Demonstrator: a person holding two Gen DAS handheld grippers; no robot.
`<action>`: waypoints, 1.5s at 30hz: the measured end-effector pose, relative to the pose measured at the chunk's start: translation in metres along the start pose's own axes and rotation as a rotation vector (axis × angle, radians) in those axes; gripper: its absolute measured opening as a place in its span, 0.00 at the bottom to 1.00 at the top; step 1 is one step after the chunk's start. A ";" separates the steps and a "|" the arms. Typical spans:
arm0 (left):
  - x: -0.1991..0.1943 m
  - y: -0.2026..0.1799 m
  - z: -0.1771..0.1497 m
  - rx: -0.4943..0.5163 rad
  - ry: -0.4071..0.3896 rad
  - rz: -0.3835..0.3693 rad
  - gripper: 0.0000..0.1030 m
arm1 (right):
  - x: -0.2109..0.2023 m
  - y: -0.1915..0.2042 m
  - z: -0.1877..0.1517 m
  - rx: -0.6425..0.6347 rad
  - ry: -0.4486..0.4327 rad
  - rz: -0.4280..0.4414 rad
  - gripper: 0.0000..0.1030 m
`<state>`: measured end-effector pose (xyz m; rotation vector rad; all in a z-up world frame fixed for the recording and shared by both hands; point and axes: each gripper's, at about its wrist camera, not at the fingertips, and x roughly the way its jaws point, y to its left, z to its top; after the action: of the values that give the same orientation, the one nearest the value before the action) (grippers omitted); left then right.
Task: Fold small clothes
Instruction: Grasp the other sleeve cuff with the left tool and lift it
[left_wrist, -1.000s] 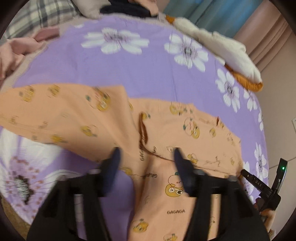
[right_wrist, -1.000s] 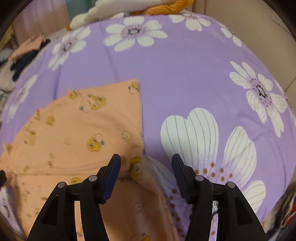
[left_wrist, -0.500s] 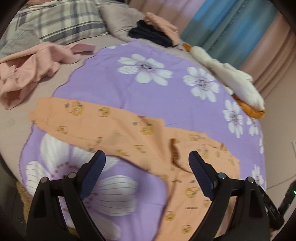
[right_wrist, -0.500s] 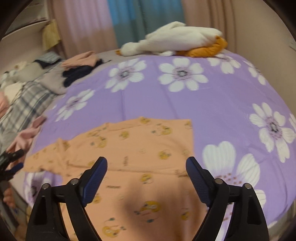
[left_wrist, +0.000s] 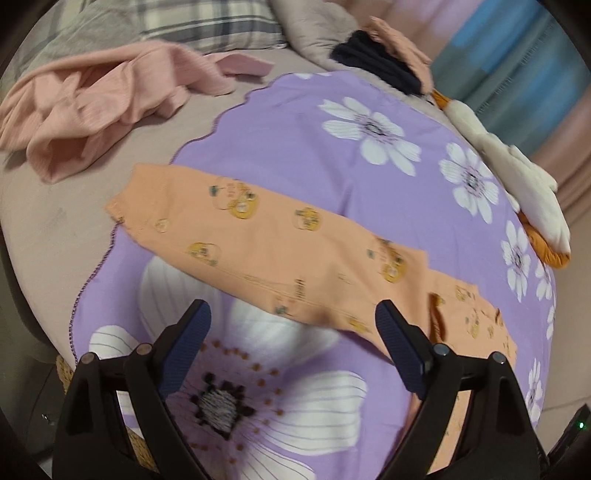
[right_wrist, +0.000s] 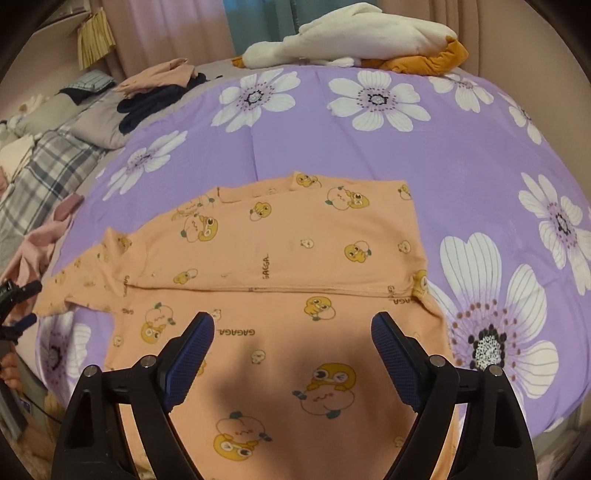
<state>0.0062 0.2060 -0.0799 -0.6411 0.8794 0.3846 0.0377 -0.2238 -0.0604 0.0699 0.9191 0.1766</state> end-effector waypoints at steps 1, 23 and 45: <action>0.002 0.005 0.002 -0.018 0.004 -0.003 0.86 | 0.001 0.002 0.001 -0.002 0.004 0.001 0.84; 0.046 0.108 0.050 -0.383 -0.004 -0.095 0.04 | 0.018 0.008 0.000 0.014 0.051 -0.018 0.84; -0.043 -0.048 0.079 -0.057 -0.199 -0.339 0.02 | 0.009 -0.026 -0.002 0.128 0.014 0.001 0.84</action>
<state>0.0537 0.2191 0.0093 -0.7756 0.5585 0.1635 0.0446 -0.2479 -0.0720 0.1878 0.9440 0.1191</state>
